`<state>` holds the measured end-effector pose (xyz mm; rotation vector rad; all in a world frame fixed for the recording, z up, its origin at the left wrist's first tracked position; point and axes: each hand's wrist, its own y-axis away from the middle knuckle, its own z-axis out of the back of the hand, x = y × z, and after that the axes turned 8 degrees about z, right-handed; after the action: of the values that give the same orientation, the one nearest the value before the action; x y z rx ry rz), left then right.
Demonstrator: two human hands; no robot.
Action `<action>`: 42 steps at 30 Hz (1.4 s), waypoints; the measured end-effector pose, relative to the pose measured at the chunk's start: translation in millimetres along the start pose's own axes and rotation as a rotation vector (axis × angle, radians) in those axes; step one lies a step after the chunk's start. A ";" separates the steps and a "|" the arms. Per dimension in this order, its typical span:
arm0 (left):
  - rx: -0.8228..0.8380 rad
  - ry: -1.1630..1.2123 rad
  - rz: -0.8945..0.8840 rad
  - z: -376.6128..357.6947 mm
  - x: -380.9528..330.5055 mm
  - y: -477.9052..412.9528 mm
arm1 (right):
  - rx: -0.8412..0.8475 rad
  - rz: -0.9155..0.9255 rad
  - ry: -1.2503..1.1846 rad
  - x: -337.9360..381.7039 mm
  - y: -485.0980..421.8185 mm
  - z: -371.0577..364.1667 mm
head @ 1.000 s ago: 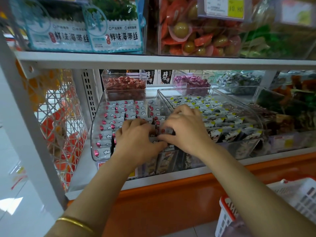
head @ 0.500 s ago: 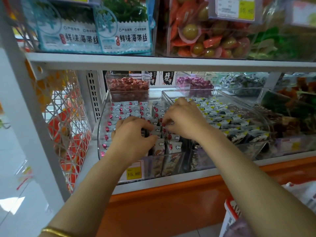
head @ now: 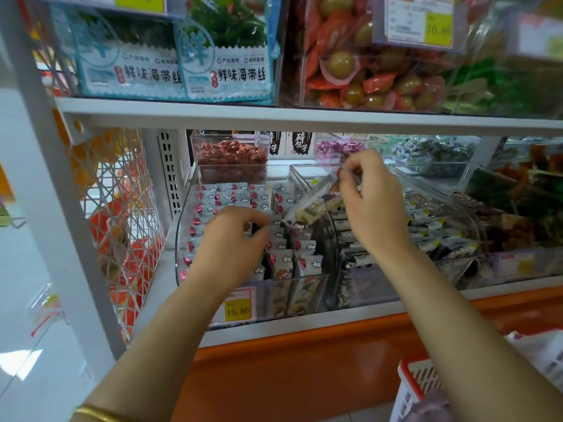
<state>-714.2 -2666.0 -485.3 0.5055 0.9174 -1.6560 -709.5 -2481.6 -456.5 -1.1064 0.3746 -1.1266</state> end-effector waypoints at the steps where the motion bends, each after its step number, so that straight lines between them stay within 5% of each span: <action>1: 0.024 0.047 0.016 0.3 -1.4 0.9 | -0.047 -0.025 -0.030 0.8 1.2 2.5; 8: 0.245 0.516 0.231 2.8 -4.8 9.1 | -0.047 -0.349 -0.339 12.1 15.8 -0.9; 14: 0.153 0.787 0.385 11.0 -0.3 9.3 | 0.006 -0.779 -0.935 12.5 22.8 0.4; 21: 0.090 0.964 0.459 14.8 1.8 8.4 | 0.073 -1.017 -1.349 11.5 24.8 5.4; 31: 0.154 1.319 0.606 18.2 7.3 2.0 | 0.120 -1.005 -1.527 10.2 25.4 5.3; 42: 0.240 1.223 0.396 26.8 6.6 6.1 | -0.011 -1.034 -1.460 8.5 23.5 9.6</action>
<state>-706.8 -2691.6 -475.7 1.8425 1.3303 -0.9847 -686.4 -2483.8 -469.8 -1.8736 -1.4646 -0.8190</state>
